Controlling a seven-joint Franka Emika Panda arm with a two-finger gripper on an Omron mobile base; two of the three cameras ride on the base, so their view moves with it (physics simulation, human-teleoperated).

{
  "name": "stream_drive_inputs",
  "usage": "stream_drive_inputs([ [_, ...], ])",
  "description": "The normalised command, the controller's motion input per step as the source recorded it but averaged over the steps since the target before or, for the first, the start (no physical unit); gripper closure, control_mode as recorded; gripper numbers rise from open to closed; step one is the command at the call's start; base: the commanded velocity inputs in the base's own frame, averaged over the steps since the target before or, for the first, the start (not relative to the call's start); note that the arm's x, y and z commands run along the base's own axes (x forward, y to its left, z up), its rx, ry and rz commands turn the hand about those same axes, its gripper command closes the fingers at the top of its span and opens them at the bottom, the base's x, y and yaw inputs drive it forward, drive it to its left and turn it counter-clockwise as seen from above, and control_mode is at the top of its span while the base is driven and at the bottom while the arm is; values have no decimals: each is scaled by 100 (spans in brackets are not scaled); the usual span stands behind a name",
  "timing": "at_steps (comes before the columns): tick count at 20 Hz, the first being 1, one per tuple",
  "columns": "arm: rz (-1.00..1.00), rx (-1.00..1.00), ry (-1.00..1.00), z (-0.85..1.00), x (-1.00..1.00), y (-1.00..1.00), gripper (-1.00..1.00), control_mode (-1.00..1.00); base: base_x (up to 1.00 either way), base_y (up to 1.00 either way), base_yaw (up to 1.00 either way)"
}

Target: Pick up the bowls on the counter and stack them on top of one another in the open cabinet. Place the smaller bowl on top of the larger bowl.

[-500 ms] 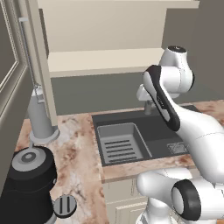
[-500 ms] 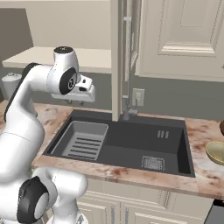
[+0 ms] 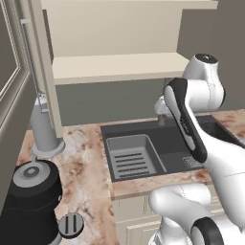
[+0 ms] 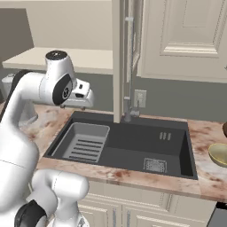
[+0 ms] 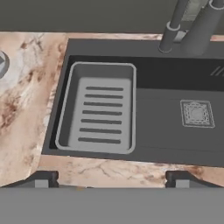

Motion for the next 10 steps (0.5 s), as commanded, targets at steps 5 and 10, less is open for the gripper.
stream_drive_inputs([
  [5,3,0,-8,1,-76,0,-100,-100,0,0,0],
  [10,4,0,-1,7,-75,0,-100,-100,0,0,0],
])
